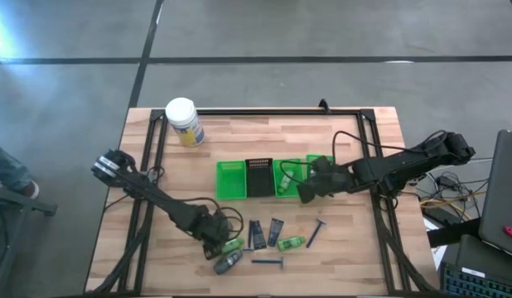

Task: Pick & Place Travel size toiletries
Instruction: Put the black deodorant into the right green basket

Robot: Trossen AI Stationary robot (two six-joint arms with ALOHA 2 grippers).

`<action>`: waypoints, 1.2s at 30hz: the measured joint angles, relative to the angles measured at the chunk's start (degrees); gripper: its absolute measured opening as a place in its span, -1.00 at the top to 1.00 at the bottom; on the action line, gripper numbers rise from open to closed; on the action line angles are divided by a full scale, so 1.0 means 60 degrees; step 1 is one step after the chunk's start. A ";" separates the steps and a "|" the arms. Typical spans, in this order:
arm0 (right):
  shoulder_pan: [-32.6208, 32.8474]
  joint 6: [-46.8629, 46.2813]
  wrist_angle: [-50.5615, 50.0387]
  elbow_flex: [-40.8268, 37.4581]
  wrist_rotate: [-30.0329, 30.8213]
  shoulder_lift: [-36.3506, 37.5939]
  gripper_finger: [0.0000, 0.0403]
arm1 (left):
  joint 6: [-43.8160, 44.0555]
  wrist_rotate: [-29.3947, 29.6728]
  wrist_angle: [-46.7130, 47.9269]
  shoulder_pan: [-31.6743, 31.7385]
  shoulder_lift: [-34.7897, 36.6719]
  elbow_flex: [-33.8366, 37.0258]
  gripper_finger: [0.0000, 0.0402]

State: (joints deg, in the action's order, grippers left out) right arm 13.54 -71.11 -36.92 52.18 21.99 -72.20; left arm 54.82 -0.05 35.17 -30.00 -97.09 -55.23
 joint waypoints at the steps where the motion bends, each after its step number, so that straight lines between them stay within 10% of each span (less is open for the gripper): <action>1: 0.0000 0.0077 0.0206 0.0000 -0.0096 0.0000 -0.55 | -0.0078 0.0135 0.0026 -0.0004 0.0097 0.0003 -0.05; 12: -0.0189 0.0424 0.4637 -0.0055 -0.2031 -0.0450 -0.55 | -0.3183 0.4125 -0.1213 0.0114 0.3157 0.0029 -0.05; 26: -0.0470 0.1112 0.5721 0.1805 -0.3948 -0.2795 -0.80 | -0.6559 0.3202 -0.2297 0.1632 0.2442 -0.0853 -0.05; 36: -0.0484 0.1384 0.5610 0.2578 -0.4491 -0.3497 -0.53 | -0.6945 0.3479 -0.2043 0.1545 0.2146 -0.1400 -0.05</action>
State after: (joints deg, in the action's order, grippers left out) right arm 10.64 -62.80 -3.26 67.65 -4.96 -93.19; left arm 13.15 20.82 22.92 -20.73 -84.21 -63.63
